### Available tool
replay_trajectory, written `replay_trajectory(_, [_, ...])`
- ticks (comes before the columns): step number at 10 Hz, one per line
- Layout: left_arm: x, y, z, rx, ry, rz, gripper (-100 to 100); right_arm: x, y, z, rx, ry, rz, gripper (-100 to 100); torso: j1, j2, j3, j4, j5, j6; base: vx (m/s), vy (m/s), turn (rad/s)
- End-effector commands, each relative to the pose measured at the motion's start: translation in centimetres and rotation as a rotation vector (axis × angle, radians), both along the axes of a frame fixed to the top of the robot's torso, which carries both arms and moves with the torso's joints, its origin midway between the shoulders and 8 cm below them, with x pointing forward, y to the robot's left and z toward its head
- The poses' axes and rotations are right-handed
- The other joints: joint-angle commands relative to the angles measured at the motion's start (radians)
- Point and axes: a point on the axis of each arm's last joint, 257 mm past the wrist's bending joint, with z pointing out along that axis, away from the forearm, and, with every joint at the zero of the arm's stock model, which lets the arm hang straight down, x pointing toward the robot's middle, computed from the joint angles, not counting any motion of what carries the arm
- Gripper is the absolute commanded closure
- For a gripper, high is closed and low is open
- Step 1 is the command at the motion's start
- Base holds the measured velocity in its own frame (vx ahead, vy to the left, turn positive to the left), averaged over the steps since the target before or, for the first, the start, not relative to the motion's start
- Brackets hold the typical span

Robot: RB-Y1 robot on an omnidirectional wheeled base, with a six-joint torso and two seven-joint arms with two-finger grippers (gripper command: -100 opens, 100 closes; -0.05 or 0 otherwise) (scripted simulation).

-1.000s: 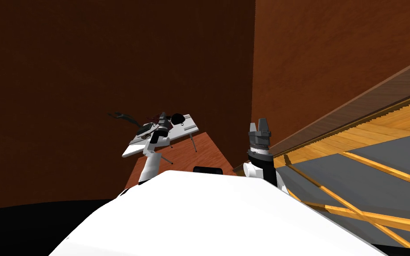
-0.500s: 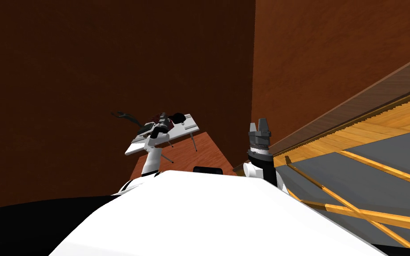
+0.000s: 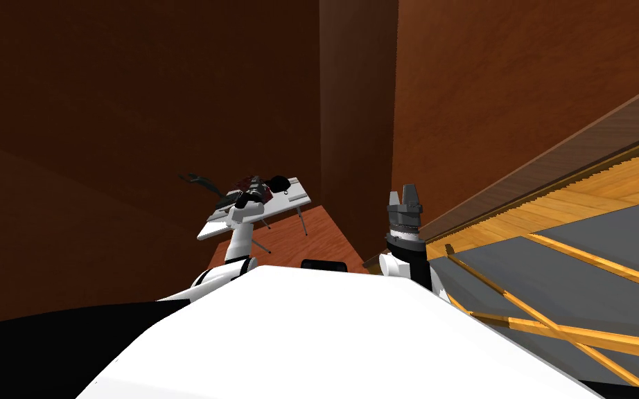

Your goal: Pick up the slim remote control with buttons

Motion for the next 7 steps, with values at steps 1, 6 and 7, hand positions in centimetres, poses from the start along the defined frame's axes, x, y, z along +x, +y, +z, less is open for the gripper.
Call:
replay_trajectory(1, [0.3, 0.1, -0.8, -0.017, 0.029, 0.003, -100, 0.0, 0.0, 0.0, 0.000, 0.000, 0.000, 0, 0.000, 0.000, 0.000, 0.000, 0.000, 0.000, -0.005, -0.002, 0.001])
replay_trajectory(6, [2.8, 0.7, -3.5, -0.131, 0.146, 0.015, -100, 0.0, 0.0, 0.0, 0.000, 0.000, 0.000, 0, 0.000, -0.001, 0.000, 0.000, 0.000, 0.000, -0.002, -0.001, 0.006])
replay_trajectory(7, [2.7, 0.7, -3.8, -0.135, 0.157, 0.015, -100, 0.0, 0.0, 0.0, 0.000, 0.000, 0.000, 0, 0.000, -0.001, 0.000, 0.000, 0.000, 0.000, 0.000, 0.000, 0.000])
